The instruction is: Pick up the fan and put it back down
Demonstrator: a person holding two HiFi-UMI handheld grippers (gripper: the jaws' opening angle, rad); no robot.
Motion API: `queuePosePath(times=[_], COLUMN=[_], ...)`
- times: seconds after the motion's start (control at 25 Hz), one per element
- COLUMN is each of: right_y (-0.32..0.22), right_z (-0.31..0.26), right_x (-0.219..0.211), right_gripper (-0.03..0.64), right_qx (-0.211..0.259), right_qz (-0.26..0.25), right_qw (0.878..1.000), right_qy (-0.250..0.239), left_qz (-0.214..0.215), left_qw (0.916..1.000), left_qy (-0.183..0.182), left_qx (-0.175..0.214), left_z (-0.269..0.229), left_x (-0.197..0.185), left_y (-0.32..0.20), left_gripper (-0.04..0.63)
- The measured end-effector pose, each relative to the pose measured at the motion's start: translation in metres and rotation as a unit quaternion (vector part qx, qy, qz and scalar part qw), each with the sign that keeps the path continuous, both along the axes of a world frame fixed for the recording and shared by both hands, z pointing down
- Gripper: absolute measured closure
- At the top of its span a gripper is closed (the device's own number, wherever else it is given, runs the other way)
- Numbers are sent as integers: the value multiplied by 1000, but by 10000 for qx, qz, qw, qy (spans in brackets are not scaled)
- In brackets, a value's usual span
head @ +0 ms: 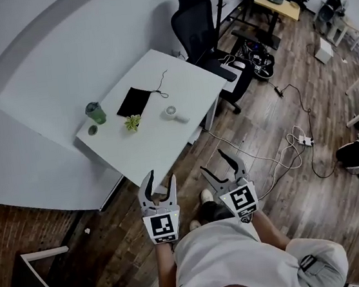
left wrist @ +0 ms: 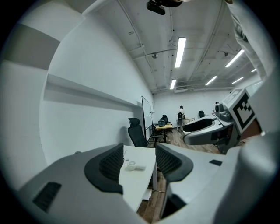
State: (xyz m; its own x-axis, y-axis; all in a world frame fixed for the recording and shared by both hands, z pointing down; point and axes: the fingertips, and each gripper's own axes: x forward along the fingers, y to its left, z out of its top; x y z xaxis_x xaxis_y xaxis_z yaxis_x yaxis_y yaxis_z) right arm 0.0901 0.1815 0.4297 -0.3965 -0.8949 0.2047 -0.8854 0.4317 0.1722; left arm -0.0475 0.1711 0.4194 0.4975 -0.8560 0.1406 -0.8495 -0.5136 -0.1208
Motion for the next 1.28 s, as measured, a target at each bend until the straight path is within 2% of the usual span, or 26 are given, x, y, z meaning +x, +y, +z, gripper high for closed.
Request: queuePosePath(times=[0.64,0.96,1.28], right_y=[-96,-128,-155], right_z=[-5,-1,7], right_x=[51,68,72], right_gripper=[316,317,316], right_qx=[-41,-76,-155], right_qz=[-519,-696,-716], right_qw=[9985,9971,9967], right_qy=[-184,-302,-347], left_qz=[-481,-734,-748], left_qw=[9986,9967,9963], left_qy=[-209,-345,-394], left_qx=[-65,-65,-172], left_z=[-4,-5,5], left_x=[54,64,68], left_y=[-84,-107,-133], left_gripper=[371,371,371])
